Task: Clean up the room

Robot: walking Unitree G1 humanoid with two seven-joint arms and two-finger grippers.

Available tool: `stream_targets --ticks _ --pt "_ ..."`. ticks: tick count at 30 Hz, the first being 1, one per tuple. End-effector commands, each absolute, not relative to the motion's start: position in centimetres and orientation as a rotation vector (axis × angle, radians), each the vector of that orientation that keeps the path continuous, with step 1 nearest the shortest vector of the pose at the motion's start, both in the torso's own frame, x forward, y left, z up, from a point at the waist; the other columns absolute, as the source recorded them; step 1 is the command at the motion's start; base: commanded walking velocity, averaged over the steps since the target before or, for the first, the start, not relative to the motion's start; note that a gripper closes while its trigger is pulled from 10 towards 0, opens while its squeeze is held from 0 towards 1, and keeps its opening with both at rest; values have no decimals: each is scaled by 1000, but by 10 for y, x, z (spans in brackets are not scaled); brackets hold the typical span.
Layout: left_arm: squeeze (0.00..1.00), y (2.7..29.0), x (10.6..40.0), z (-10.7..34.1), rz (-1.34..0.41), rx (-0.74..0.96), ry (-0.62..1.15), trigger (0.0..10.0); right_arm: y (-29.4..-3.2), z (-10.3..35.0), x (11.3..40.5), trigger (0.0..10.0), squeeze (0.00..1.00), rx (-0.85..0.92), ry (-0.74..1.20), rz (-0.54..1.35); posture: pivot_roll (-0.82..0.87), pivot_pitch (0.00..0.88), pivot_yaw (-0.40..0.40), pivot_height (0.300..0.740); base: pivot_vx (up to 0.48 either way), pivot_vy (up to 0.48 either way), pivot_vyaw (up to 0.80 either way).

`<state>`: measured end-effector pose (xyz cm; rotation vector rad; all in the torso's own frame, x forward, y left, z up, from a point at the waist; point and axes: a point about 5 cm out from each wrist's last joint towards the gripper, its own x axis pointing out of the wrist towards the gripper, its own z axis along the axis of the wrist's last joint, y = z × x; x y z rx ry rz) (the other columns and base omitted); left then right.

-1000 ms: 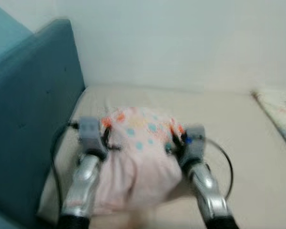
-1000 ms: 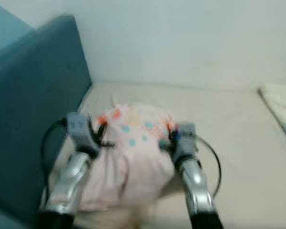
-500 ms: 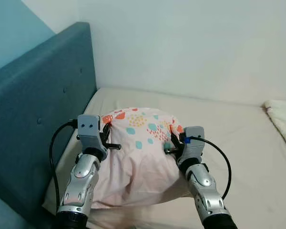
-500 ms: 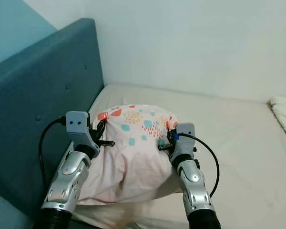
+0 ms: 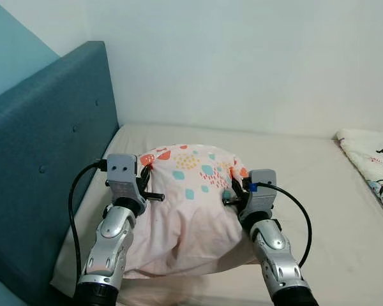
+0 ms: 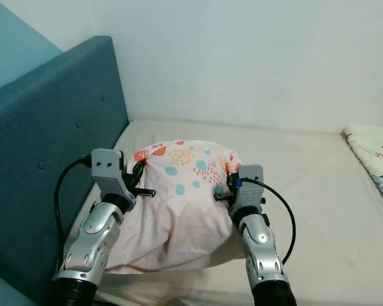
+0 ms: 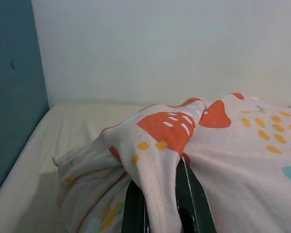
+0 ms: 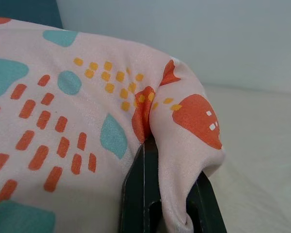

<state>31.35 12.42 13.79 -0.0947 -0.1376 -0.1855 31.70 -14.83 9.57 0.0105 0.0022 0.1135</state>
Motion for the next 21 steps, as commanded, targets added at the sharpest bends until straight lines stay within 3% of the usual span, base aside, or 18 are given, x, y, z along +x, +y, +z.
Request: stream_targets --ticks 1,8,21 --pt "0 119 316 150 -222 -76 -191 10000 -153 97 317 10000 0 16 -11 87 20 0 -36 740 0 0 0" --pt "0 116 317 152 -245 -69 -196 10000 -152 97 317 10000 0 17 -11 81 19 0 -30 740 0 0 0" --pt "0 115 319 154 -259 -74 -203 10000 -154 97 318 10000 0 25 -16 66 21 0 -19 740 0 348 0"
